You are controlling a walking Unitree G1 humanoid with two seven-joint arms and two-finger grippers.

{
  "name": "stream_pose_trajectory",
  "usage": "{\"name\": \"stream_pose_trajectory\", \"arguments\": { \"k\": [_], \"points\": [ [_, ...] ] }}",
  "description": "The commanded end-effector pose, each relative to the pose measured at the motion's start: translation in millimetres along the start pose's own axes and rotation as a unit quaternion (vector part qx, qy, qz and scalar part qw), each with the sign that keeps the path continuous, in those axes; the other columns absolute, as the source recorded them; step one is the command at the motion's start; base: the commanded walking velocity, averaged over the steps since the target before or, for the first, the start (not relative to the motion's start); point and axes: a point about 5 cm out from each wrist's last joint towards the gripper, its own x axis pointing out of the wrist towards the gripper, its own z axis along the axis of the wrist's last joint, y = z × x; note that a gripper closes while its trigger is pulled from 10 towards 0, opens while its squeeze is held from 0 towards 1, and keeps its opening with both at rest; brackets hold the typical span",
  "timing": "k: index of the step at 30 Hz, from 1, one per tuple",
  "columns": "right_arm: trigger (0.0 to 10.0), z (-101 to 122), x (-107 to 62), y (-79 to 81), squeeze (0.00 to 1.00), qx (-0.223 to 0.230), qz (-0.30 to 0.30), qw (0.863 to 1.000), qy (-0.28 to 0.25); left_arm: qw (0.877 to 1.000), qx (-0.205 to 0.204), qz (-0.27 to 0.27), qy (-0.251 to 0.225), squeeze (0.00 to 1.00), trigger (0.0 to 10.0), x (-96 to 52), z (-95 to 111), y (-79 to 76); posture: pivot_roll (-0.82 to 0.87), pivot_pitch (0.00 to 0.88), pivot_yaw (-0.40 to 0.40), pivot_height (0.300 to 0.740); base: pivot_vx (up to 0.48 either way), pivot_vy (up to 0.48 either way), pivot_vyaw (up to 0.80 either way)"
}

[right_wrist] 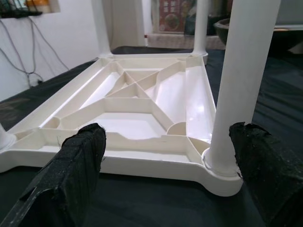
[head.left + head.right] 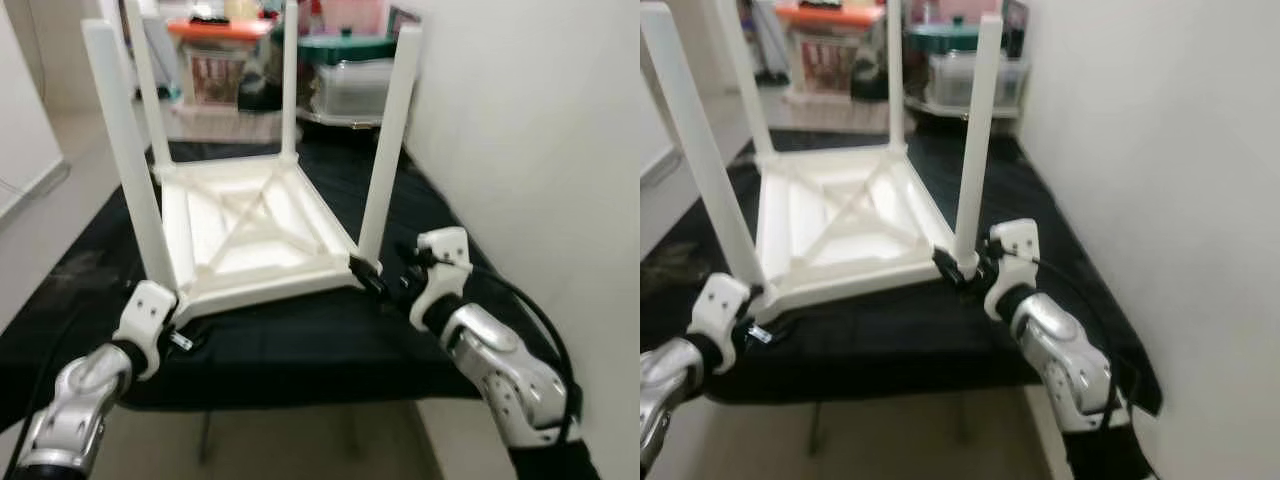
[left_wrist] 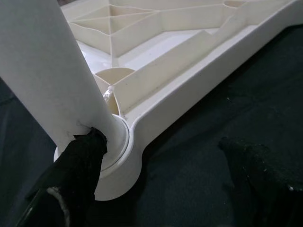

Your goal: Building children table

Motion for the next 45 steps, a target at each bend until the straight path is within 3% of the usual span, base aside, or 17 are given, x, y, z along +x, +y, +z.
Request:
{"name": "stream_pose_trajectory", "arguments": {
  "k": [1, 10, 14, 19, 22, 23, 24, 28, 29, 31, 33, 34, 39, 45],
  "points": [
    [10.0, -4.7, -1.4, -7.5, 0.00, 0.002, -0.033, 0.999, 0.015, 1.000, -0.001, 0.000, -0.010, 0.00, 10.0, 0.9, 4.8, -6.5, 0.13, 0.000, -0.081, 0.740, 0.000, 0.000, 0.00],
    [10.0, -22.8, -6.8, -13.3, 0.00, -0.014, -0.100, 0.994, 0.052, 1.000, -0.005, 0.020, -0.016, 0.00, 10.0, -2.6, 4.1, -11.7, 0.13, 0.000, -0.070, 0.740, 0.000, 0.000, 0.00],
    [10.0, -31.9, -7.4, -17.7, 0.00, -0.057, -0.160, 0.980, 0.100, 0.999, -0.012, 0.005, -0.036, 0.00, 10.0, 1.9, 10.8, -23.0, 0.11, 0.000, -0.062, 0.740, 0.000, 0.000, 0.00],
    [10.0, -32.4, -7.2, -13.4, 0.00, -0.076, -0.167, 0.977, 0.106, 0.999, -0.011, 0.007, -0.040, 0.00, 10.0, 8.1, 13.5, -20.4, 0.11, 0.000, -0.060, 0.740, 0.000, 0.000, 0.00],
    [10.0, -35.1, -6.4, -10.4, 0.00, -0.096, -0.166, 0.975, 0.115, 0.999, -0.017, 0.017, -0.046, 0.00, 10.0, 12.9, 17.1, -12.3, 0.11, 0.000, -0.056, 0.740, 0.000, 0.000, 0.00],
    [10.0, -36.3, -6.4, -9.8, 0.00, -0.100, -0.166, 0.974, 0.116, 0.998, -0.014, 0.028, -0.049, 0.00, 10.0, 15.0, 19.0, -4.8, 0.10, 0.000, -0.056, 0.740, 0.000, 0.000, 0.00],
    [10.0, -37.3, -7.1, -11.3, 0.00, -0.118, -0.172, 0.971, 0.113, 0.997, -0.013, 0.062, -0.054, 0.00, 10.0, 18.1, 23.7, 13.8, 0.10, 0.000, -0.053, 0.740, 0.000, 0.000, 0.00],
    [10.0, -37.4, -7.3, -12.1, 0.00, -0.124, -0.176, 0.970, 0.112, 0.996, -0.014, 0.072, -0.055, 0.00, 10.0, 18.7, 25.2, 19.3, 0.10, 0.000, -0.053, 0.740, 0.000, 0.000, 0.00],
    [10.0, -36.3, -8.5, -13.8, 0.00, -0.126, -0.180, 0.970, 0.100, 0.986, -0.024, 0.151, -0.068, 0.00, 10.0, 17.1, 33.5, 45.1, 0.09, 0.000, -0.050, 0.740, 0.000, 0.000, 0.00],
    [10.0, -36.3, -8.5, -13.8, 0.00, -0.126, -0.180, 0.970, 0.100, 0.986, -0.024, 0.151, -0.068, 0.00, 10.0, 17.1, 33.5, 45.1, 0.09, 0.000, -0.050, 0.740, 0.000, 0.000, 0.00],
    [10.0, -35.6, -10.6, -12.9, 0.00, -0.122, -0.167, 0.975, 0.084, 0.967, -0.045, 0.240, -0.075, 0.00, 10.0, 10.4, 36.4, 67.0, 0.10, 0.000, -0.056, 0.740, 0.000, 0.000, 0.00],
    [10.0, -36.3, -11.3, -12.1, 0.00, -0.119, -0.162, 0.976, 0.084, 0.961, -0.050, 0.262, -0.075, 0.00, 10.0, 7.9, 35.6, 70.8, 0.10, 0.000, -0.056, 0.740, 0.000, 0.000, 0.00],
    [10.0, -36.8, -11.5, -9.4, 0.00, -0.121, -0.161, 0.976, 0.083, 0.950, -0.054, 0.299, -0.064, 0.00, 10.0, 1.1, 27.0, 74.0, 0.10, 0.000, -0.062, 0.740, 0.000, 0.000, 0.00],
    [10.0, -35.0, -8.5, -10.2, 0.00, -0.155, -0.155, 0.973, 0.068, 0.963, -0.060, 0.254, -0.068, 0.00, 10.0, 7.9, 22.7, 56.9, 0.11, 0.000, -0.066, 0.740, 0.000, 0.000, 0.00]
  ]
}}
